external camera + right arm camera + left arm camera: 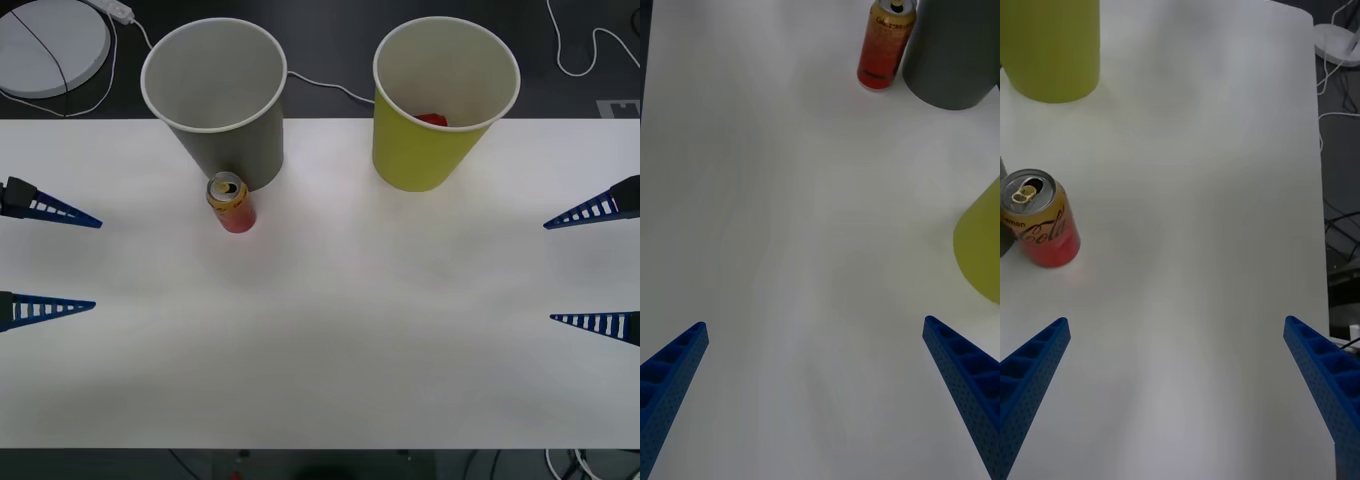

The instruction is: Put the can into the green bin and the plastic bottle into the gray bin

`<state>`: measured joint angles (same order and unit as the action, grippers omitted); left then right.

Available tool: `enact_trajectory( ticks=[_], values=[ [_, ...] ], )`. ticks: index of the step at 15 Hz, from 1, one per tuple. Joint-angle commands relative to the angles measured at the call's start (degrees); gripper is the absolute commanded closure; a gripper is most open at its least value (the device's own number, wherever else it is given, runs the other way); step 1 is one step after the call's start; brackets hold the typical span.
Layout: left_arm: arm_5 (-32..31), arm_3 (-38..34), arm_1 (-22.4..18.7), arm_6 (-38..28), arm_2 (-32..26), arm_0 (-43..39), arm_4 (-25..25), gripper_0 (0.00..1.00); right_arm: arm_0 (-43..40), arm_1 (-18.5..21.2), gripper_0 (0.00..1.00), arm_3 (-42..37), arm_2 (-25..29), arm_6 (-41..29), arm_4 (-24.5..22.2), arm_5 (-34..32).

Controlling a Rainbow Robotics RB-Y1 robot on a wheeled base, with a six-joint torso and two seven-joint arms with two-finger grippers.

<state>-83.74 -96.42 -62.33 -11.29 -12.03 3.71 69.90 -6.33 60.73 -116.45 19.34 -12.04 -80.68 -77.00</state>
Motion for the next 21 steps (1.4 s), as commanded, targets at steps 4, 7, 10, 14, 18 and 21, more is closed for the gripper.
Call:
enact_trajectory(
  ticks=[4,7,10,14,18,21],
  values=[
    [14.0,-11.8,-0.5,-11.0,-6.5,-13.9,-0.8,0.0,0.0,0.0,0.0,0.0,0.0,0.0,0.0,0.0],
    [21.5,-20.2,-0.5,-21.6,-11.1,-22.0,1.7,0.0,0.0,0.0,0.0,0.0,0.0,0.0,0.0,0.0],
    [30.9,-26.1,-0.5,-30.7,-10.8,-25.5,9.1,0.0,0.0,0.0,0.0,0.0,0.0,0.0,0.0,0.0],
    [45.1,-31.3,-0.5,-45.8,-4.8,-27.1,22.8,0.0,0.0,0.0,0.0,0.0,0.0,0.0,0.0,0.0],
    [59.5,-32.6,-0.5,-60.1,4.7,-27.1,38.0,0.0,0.0,0.0,0.0,0.0,0.0,0.0,0.0,0.0],
    [66.2,-32.5,-0.2,-66.0,10.0,-27.1,46.4,0.0,0.0,0.0,0.0,0.0,0.0,0.0,0.0,0.0]
  ],
)
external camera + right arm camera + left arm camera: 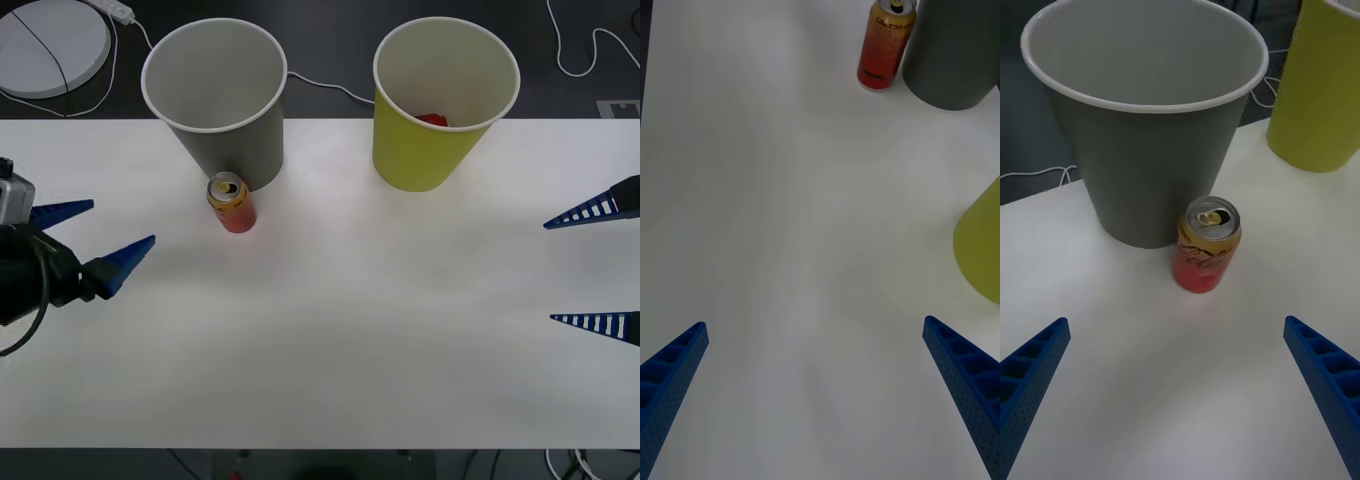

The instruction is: Put the can into the green bin and the plastic bottle into the gray bin

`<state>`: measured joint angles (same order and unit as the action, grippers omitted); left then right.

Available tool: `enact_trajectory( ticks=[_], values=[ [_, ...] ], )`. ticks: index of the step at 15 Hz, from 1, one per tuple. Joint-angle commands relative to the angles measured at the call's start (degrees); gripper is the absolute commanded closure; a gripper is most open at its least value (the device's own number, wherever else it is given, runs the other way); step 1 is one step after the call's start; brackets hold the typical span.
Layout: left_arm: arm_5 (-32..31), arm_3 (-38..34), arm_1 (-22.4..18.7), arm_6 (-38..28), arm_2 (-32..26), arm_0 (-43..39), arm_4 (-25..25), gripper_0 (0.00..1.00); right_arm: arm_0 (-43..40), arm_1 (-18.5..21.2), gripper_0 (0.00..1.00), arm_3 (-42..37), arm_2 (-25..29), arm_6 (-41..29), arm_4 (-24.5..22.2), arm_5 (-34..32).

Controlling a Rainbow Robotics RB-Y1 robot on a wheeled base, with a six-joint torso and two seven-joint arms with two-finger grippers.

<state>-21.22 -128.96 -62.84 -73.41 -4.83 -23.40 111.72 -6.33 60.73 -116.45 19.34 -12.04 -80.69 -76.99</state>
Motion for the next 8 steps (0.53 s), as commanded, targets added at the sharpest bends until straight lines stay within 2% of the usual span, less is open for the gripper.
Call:
enact_trajectory(
  ticks=[1,5,8],
  values=[
    [5.1,0.0,0.6,-6.4,4.1,0.0,7.7,0.0,0.0,0.0,0.0,0.0,0.0,0.0,0.0,0.0],
    [8.7,1.7,4.4,-6.7,6.8,0.0,13.2,0.0,0.0,0.0,0.0,0.0,0.0,0.0,0.0,0.0],
    [16.6,5.6,5.0,-9.5,13.4,1.9,17.7,0.0,0.0,0.0,0.0,0.0,0.0,0.0,0.0,0.0]
  ],
)
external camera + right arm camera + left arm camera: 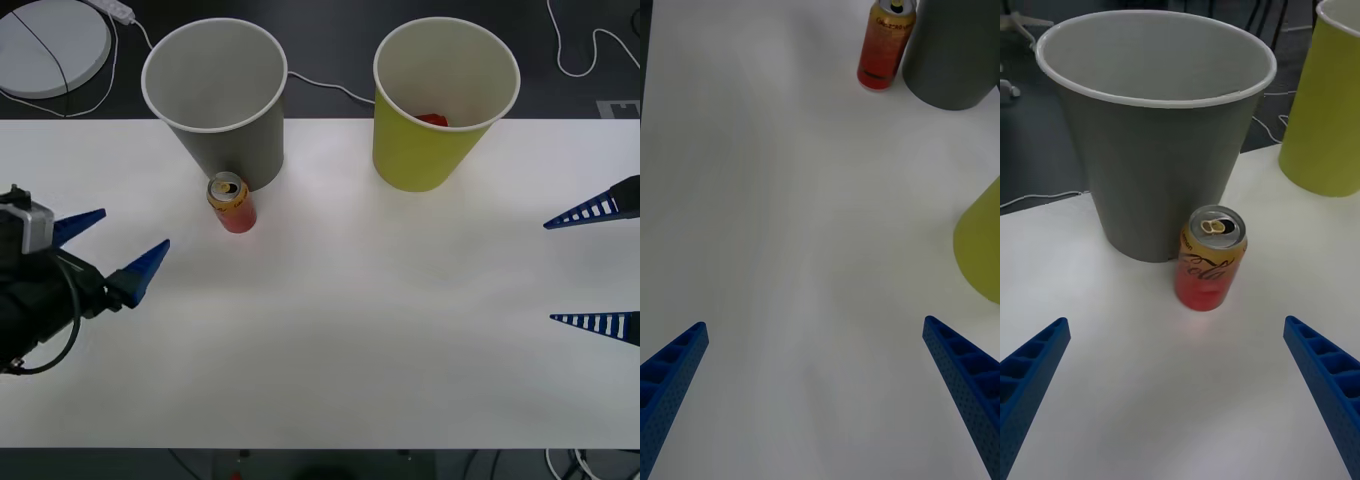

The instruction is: Put the can into the green bin and the plastic bottle into the gray bin

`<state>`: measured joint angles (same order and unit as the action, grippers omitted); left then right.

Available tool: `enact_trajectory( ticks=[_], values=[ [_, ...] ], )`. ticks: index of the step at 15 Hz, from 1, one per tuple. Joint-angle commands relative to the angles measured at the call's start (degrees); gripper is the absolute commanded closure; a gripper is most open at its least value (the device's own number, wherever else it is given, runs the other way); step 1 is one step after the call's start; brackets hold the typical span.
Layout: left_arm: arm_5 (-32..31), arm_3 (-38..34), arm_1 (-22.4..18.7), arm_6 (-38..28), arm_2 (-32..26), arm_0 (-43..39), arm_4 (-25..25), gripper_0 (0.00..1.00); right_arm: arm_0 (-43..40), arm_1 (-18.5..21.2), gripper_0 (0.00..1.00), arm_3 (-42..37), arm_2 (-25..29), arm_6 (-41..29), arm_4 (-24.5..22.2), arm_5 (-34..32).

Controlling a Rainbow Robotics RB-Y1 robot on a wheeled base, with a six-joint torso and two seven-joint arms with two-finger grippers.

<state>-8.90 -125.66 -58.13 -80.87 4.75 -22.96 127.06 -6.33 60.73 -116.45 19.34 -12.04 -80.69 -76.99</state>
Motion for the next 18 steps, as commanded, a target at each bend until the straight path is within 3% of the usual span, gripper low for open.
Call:
enact_trajectory(
  ticks=[1,8,14,18],
  values=[
    [6.3,3.6,0.6,-2.7,5.4,2.1,4.2,0.0,0.0,0.0,0.0,0.0,0.0,0.0,0.0,0.0],
    [23.5,14.9,1.7,-3.1,19.3,8.1,11.4,0.0,0.0,0.0,0.0,0.0,0.0,0.0,0.0,0.0],
    [29.9,24.8,2.3,-2.4,28.4,17.4,11.1,0.0,0.0,0.0,0.0,0.0,0.0,0.0,0.0,0.0],
    [31.6,31.4,7.0,-0.1,30.8,21.9,10.8,0.0,0.0,0.0,0.0,0.0,0.0,0.0,0.0,0.0]
  ],
)
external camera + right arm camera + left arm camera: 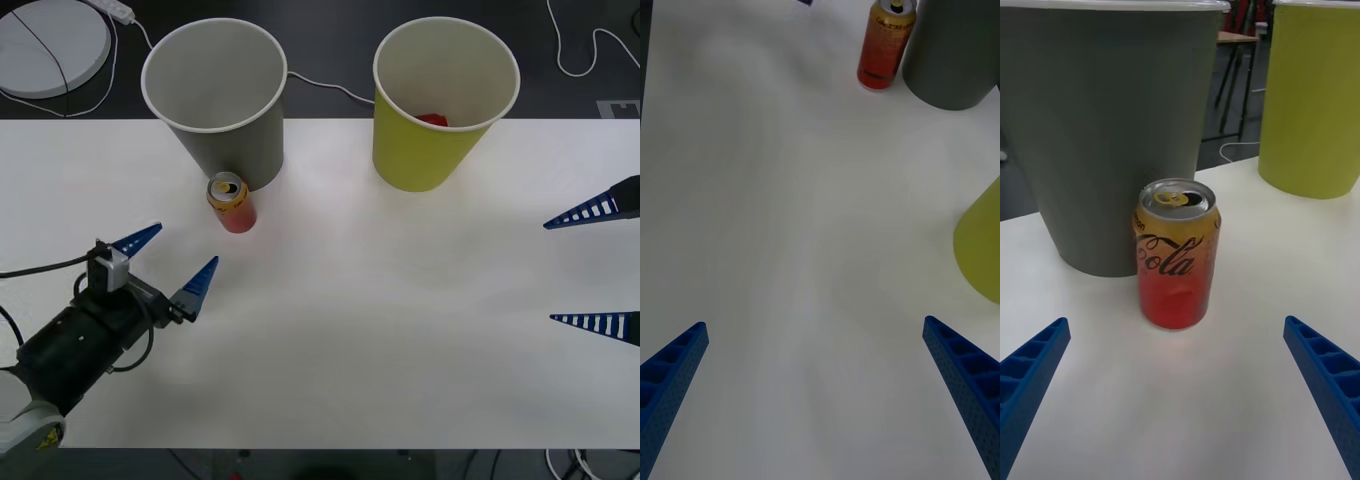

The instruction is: Put the can into the green bin and the plastic bottle into the gray bin

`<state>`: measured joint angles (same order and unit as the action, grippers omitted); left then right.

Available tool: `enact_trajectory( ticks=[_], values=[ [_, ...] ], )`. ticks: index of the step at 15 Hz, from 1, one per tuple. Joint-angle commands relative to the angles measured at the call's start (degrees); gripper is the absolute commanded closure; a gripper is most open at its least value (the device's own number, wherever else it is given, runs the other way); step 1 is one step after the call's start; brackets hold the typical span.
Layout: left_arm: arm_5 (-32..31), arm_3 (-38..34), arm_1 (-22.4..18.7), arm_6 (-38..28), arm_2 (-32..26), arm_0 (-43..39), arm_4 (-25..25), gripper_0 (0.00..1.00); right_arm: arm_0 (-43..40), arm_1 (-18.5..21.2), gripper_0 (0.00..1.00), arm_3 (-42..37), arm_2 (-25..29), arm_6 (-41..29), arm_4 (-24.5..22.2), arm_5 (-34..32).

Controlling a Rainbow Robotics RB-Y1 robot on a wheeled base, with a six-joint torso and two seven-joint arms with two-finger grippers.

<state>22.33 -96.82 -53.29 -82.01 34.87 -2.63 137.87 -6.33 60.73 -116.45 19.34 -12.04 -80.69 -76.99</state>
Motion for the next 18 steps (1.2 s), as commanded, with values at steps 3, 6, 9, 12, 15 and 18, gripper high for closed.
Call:
enact_trajectory(
  ticks=[3,6,9,12,15,18],
  values=[
    [0.3,5.5,4.4,1.2,1.2,3.7,0.5,0.0,0.0,0.0,0.0,0.0,0.0,0.0,0.0,0.0],
    [0.4,7.9,5.5,1.2,2.2,6.1,0.4,0.0,0.0,0.0,0.0,0.0,0.0,0.0,0.0,0.0],
    [0.3,9.5,7.6,1.2,2.4,7.5,0.5,0.0,0.0,0.0,0.0,0.0,0.0,0.0,0.0,0.0],
    [0.3,11.7,10.3,1.9,2.4,8.9,0.6,0.0,0.0,0.0,0.0,0.0,0.0,0.0,0.0,0.0],
    [0.3,13.1,11.8,2.4,2.4,10.1,0.7,0.0,0.0,0.0,0.0,0.0,0.0,0.0,0.0,0.0],
    [0.3,15.6,13.2,2.4,3.6,12.3,0.6,0.0,0.0,0.0,0.0,0.0,0.0,0.0,0.0,0.0]
  ],
)
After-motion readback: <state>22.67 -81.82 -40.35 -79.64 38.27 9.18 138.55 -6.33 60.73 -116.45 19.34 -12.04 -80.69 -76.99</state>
